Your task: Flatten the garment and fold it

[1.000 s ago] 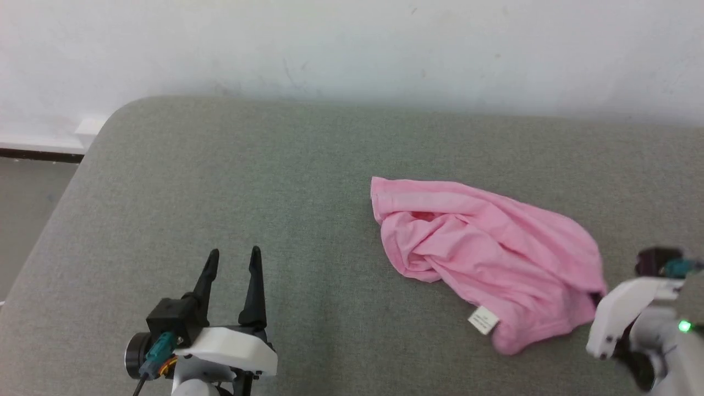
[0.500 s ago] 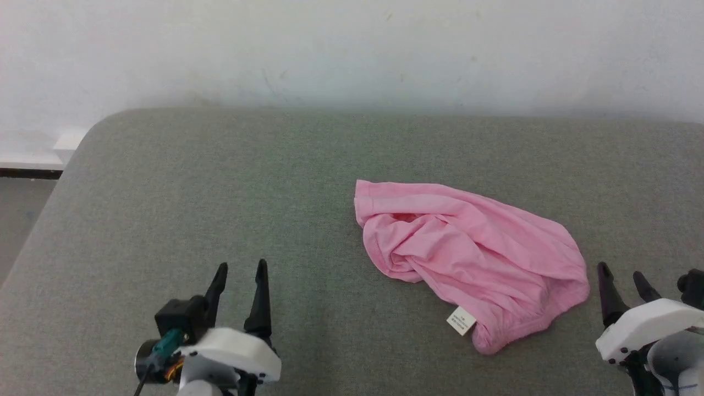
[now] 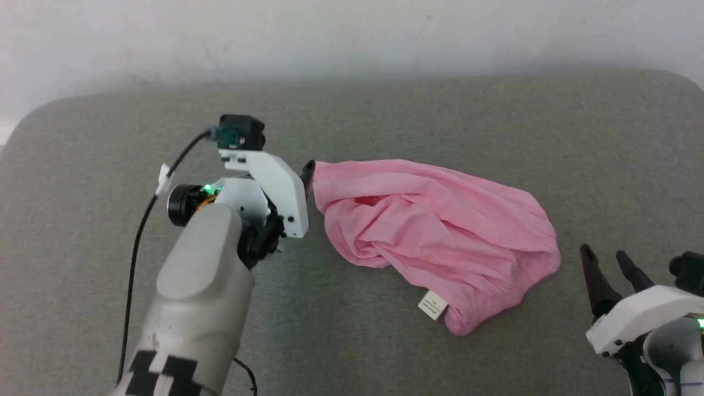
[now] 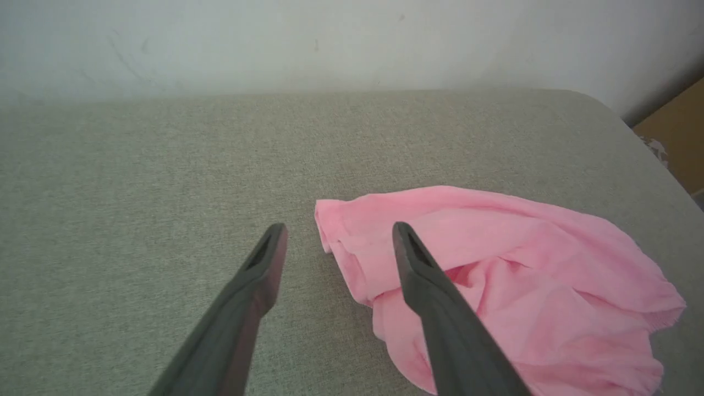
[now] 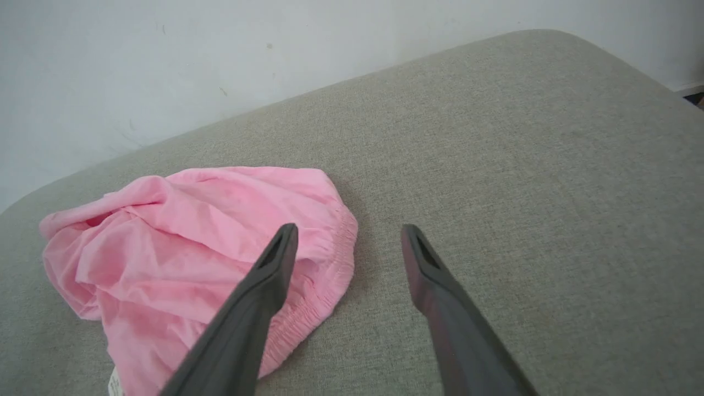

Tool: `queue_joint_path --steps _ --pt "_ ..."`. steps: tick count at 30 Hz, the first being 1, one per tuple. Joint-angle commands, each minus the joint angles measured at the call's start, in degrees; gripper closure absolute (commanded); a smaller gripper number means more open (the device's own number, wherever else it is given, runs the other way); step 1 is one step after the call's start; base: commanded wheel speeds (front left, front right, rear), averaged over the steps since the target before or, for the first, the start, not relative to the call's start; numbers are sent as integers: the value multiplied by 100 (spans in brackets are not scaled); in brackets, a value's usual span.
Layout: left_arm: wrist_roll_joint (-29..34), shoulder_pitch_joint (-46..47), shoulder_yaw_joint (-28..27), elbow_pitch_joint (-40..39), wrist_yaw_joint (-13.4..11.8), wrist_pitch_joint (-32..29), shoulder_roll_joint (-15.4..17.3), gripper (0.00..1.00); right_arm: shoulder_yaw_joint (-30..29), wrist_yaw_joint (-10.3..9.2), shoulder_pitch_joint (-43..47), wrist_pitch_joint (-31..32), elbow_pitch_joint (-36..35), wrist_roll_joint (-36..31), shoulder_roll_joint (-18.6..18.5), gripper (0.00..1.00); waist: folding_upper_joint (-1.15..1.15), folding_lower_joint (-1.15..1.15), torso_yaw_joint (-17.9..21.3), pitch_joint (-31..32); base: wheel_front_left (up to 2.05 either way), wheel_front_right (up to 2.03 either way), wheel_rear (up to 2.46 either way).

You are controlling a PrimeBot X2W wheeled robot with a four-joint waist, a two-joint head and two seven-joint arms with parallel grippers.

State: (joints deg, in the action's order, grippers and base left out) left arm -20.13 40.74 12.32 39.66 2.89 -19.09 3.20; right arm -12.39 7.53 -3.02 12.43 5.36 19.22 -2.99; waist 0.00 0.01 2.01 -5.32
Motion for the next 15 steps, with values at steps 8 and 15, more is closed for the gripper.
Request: queue_joint_path --steps 8,15 --pt "-227 762 318 1098 -163 -1179 -29 0 16 -4 -81 17 -59 18 11 0 0 -1 661 -663 0 0 0" --pt "-467 801 572 1507 -197 -1164 -31 100 7 -4 -143 -69 17 22 11 0 0 -1 675 -769 0 0 0"
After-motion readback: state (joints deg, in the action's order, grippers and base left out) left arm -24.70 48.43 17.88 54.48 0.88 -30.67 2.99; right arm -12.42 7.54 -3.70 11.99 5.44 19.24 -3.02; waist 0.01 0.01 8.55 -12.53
